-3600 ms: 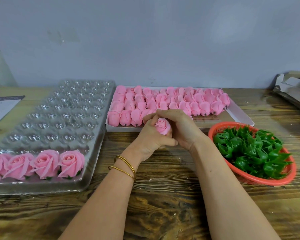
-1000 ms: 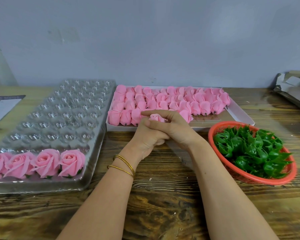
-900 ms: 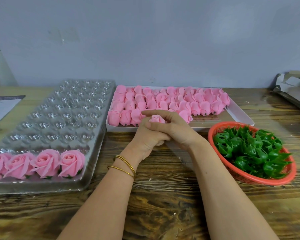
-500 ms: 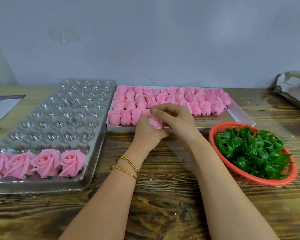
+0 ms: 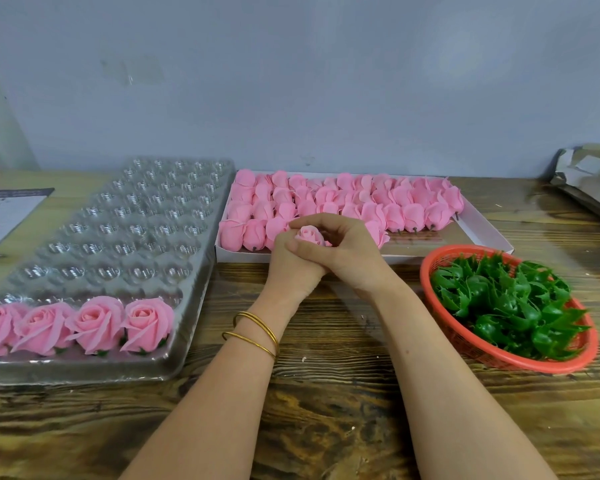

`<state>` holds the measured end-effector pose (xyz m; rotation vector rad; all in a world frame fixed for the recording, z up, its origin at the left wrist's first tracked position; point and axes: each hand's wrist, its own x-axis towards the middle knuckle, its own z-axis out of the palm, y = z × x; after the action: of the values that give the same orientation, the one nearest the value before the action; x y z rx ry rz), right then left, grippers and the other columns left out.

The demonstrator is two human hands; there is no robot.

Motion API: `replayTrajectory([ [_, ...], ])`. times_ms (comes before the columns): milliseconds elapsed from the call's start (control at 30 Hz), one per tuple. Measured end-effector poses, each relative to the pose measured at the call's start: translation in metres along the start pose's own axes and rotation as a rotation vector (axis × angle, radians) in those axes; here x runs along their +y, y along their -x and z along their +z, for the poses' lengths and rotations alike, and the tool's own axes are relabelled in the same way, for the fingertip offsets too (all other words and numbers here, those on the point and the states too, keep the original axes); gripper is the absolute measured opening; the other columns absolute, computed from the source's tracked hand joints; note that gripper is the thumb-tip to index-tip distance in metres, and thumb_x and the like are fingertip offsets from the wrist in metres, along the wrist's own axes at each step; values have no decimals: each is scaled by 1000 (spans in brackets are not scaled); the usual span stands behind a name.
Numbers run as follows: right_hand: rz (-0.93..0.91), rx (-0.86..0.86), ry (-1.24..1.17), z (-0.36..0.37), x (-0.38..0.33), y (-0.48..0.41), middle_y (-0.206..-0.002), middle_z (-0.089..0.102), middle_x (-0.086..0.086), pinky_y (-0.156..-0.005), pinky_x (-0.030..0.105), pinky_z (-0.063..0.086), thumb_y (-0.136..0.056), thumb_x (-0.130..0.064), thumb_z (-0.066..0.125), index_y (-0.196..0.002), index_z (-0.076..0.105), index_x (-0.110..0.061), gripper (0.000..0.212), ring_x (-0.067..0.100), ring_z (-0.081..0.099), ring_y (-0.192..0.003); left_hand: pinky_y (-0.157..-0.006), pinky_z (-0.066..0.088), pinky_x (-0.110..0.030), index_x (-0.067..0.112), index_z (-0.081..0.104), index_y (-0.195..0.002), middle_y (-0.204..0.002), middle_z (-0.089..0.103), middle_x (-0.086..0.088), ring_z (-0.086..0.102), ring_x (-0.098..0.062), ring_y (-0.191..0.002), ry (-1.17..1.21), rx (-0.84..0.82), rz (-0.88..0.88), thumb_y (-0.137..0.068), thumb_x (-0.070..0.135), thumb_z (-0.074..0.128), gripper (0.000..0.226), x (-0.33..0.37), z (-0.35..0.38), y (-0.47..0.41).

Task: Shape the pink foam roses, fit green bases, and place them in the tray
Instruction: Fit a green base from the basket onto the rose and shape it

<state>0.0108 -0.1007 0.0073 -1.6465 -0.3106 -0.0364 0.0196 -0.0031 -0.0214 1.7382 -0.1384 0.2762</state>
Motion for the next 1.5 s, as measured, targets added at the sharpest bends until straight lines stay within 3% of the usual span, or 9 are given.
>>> replayTrajectory([
  [233,88,-100,-23,-3,-2,1,-115,67,0,-89,16,51,-83,-12,75,-111,70,-18,29,11,61,-110,-54,48,-12,25,64,-64,-64,63,9,59,3,-58,-66,-16,-5,-88,4,62,32,2,1,-1],
  [367,40,-27,-22,-7,-4,1,-118,69,-2,-97,24,50,-82,-12,76,-117,69,-18,37,11,60,-116,-57,49,-23,-3,66,-74,-67,64,-5,57,-6,-61,-7,0,-33,-75,-2,72,6,-2,1,-1],
  [500,-16,-27,-18,-9,-7,0,-113,71,-1,-103,31,47,-80,-8,77,-106,72,-18,28,11,62,-114,-58,49,-27,-11,65,-80,-73,66,-25,58,-12,-65,6,-4,-15,-73,-2,73,14,-2,2,-1],
  [633,-2,-65,-57,-4,-4,1,-107,72,8,-97,27,51,-80,-3,76,-99,74,-12,22,17,65,-109,-52,45,-17,7,61,-61,-58,60,1,52,1,-52,-62,12,-14,-81,-2,62,21,0,1,-3],
  [900,48,-136,-152,1,-3,2,-105,71,3,-85,18,52,-83,0,71,-105,72,-10,25,6,65,-100,-48,44,-12,21,61,-54,-52,59,14,55,5,-52,11,25,-13,-75,15,59,21,-8,3,-4],
  [1000,73,-165,-127,2,-2,3,-111,70,0,-84,15,51,-85,-7,71,-112,71,-14,28,4,64,-106,-46,38,-6,21,57,-57,-52,59,20,56,9,-52,-30,39,-22,-89,6,56,35,-13,6,-9],
  [1167,61,-199,56,2,-2,2,-127,64,-11,-94,12,43,-89,-31,68,-119,65,-34,30,0,53,-124,-69,48,-33,27,53,-65,-66,54,5,58,-9,-69,-21,8,-67,-100,9,45,40,-11,11,-12],
  [1300,125,-217,72,3,-2,1,-140,56,-10,-115,32,33,-87,-66,44,-127,62,-41,51,4,46,-133,-45,41,-8,29,67,-62,-52,63,12,61,7,-52,67,16,-56,-79,17,60,21,-3,2,-3],
  [1500,194,-193,-1,-1,0,-2,-132,61,-12,-114,36,36,-88,-76,22,-118,66,-45,62,3,51,-127,-55,47,-8,25,70,-77,-67,72,15,68,3,-68,116,-93,-16,-77,-7,71,32,3,0,2],
])
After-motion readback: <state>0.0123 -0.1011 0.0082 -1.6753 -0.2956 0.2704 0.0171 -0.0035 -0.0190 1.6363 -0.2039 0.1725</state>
